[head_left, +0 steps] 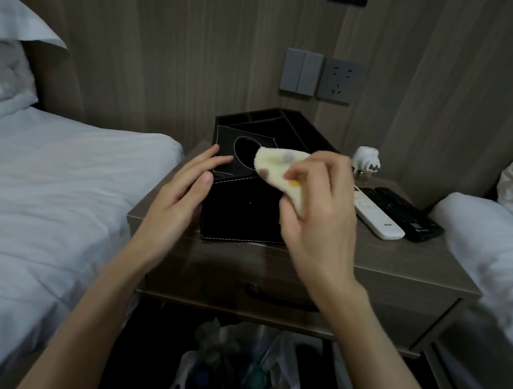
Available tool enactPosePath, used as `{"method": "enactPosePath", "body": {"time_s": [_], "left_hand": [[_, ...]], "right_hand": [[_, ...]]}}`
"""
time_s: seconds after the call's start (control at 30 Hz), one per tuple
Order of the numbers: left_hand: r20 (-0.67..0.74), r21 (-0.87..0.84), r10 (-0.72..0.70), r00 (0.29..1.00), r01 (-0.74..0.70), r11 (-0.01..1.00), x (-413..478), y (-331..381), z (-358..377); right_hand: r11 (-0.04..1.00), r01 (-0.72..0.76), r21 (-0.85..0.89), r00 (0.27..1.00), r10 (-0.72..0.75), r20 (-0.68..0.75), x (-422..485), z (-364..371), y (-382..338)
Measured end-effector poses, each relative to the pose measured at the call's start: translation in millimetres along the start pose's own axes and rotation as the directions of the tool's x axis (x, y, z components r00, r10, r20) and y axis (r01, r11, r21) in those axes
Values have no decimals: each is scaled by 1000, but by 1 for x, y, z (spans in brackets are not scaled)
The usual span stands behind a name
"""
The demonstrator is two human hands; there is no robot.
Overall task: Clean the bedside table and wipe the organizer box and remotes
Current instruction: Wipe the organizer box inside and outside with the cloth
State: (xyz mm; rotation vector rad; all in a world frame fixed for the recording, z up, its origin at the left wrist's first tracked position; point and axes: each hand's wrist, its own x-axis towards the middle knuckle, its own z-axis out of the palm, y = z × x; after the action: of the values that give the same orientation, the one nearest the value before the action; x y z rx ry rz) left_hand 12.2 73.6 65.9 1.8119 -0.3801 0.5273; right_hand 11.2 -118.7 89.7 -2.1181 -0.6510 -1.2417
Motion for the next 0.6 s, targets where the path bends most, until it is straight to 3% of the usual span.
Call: {"method": "enactPosePath", "body": {"time_s": [0.17,0.33,0.6], "left_hand": [[19,6,18,1000,-18,1000,3,-2,-4],[24,2,34,999,-34,999,3,-4,-5],[43,-54,-18,999,20,998,3,-5,-7]], "right_hand": [[997,66,35,996,-64,-58,-10,17,6],[976,216,-3,973,-215,90,-29,26,13],[946,323,-13,878,-294,376,-49,26,28]]}}
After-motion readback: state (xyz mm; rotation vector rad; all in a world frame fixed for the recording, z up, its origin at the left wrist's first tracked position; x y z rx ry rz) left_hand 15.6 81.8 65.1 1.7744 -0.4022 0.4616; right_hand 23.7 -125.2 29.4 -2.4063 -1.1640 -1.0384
